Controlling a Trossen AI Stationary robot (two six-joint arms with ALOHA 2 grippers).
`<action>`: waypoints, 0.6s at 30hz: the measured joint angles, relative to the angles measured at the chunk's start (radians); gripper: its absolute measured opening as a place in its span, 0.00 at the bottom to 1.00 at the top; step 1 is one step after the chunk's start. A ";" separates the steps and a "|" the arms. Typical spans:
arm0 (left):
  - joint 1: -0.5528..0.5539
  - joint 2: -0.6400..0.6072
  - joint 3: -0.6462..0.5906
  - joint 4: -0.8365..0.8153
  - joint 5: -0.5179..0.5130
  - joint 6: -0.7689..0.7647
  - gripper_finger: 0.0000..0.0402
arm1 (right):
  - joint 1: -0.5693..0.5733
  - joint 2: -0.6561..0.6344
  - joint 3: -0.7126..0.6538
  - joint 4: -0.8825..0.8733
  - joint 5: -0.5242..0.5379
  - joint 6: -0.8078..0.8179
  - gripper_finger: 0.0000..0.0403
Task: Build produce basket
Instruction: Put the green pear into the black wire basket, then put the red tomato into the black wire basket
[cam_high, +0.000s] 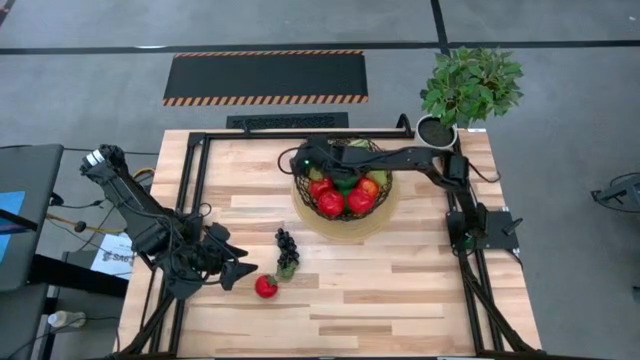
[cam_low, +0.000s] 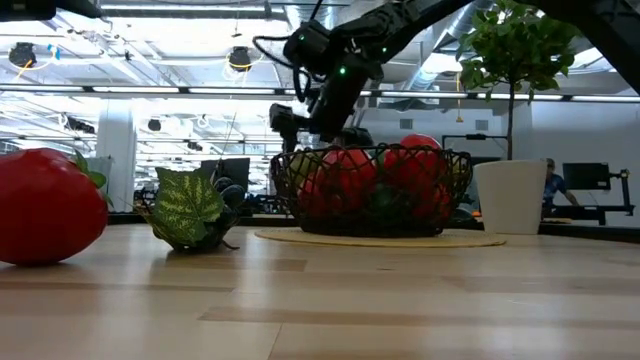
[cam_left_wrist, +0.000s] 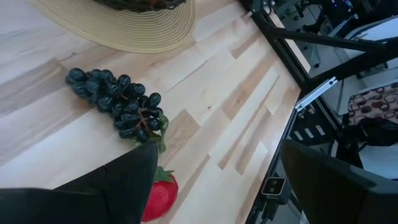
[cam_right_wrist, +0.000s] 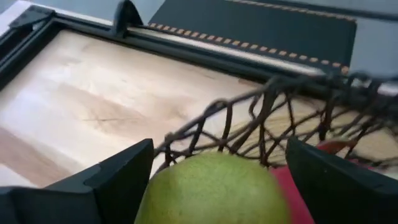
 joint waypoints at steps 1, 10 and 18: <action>0.000 0.000 0.000 0.000 0.000 0.000 0.81 | 0.000 -0.010 0.008 -0.010 -0.007 -0.021 0.96; 0.000 0.000 0.000 -0.004 0.023 0.015 0.81 | 0.028 -0.134 0.167 -0.179 -0.096 -0.195 0.96; -0.011 0.001 0.000 -0.005 0.137 0.017 0.81 | 0.266 -0.279 0.187 -0.296 -0.120 -0.209 0.96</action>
